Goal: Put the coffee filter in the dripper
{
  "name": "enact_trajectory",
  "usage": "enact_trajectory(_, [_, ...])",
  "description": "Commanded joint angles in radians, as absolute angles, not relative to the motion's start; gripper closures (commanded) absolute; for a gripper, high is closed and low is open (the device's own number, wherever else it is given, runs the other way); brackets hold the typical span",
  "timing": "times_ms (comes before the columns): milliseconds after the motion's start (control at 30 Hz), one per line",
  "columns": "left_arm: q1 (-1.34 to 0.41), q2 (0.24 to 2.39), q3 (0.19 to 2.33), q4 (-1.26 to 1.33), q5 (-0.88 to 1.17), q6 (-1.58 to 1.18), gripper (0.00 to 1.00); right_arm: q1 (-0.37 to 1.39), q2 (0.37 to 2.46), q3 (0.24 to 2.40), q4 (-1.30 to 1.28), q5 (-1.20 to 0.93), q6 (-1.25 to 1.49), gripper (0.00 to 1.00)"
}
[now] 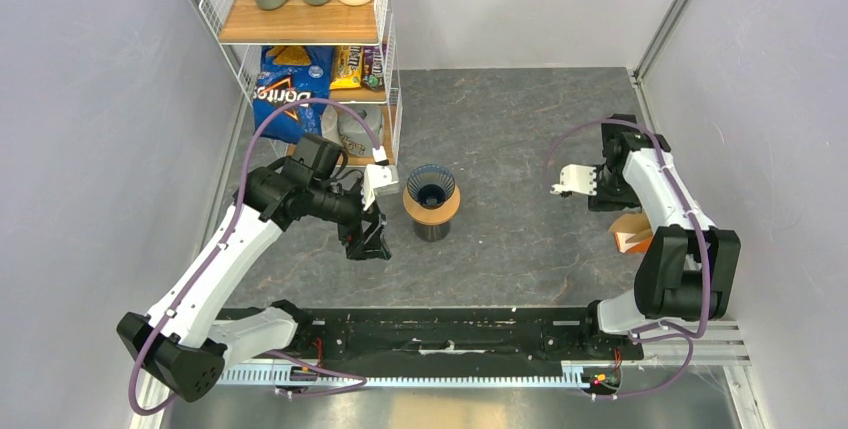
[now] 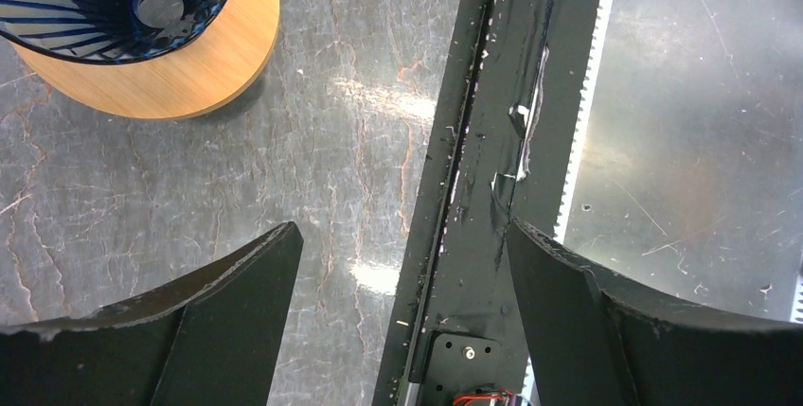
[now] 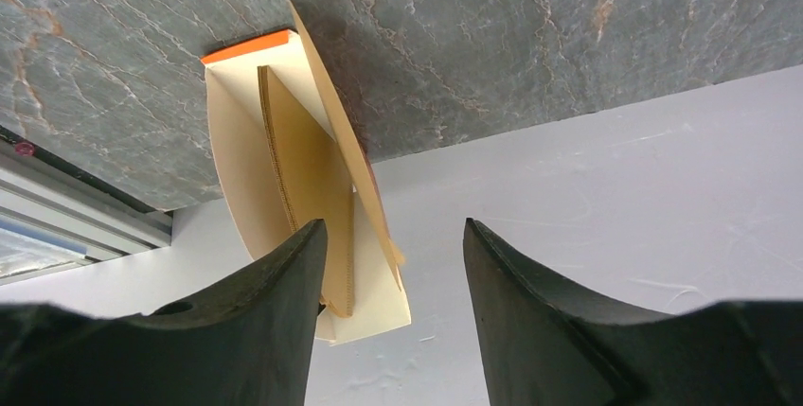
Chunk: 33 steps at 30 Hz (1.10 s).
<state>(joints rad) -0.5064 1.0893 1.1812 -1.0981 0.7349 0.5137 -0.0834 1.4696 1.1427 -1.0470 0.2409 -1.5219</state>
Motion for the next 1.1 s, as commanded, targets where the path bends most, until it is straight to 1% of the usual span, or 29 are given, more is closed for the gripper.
enact_trajectory(0, [-0.509,1.092,1.226,-1.092,0.741,0.535,0.13,-0.091,1.474,1.109,-1.019,0.265,-1.563,0.38])
enact_trajectory(767, [-0.509,1.109,1.247,-1.063,0.763,0.492,0.14,-0.092,1.519,1.043,-1.010,0.265,-1.568,0.43])
enact_trajectory(967, [-0.510,1.115,1.252,-1.063,0.765,0.491,0.14,-0.091,1.532,1.036,-1.011,0.269,-1.569,0.50])
enact_trajectory(1067, [-0.510,1.116,1.253,-1.057,0.767,0.486,0.14,-0.092,1.536,1.029,-1.009,0.272,-1.568,0.52])
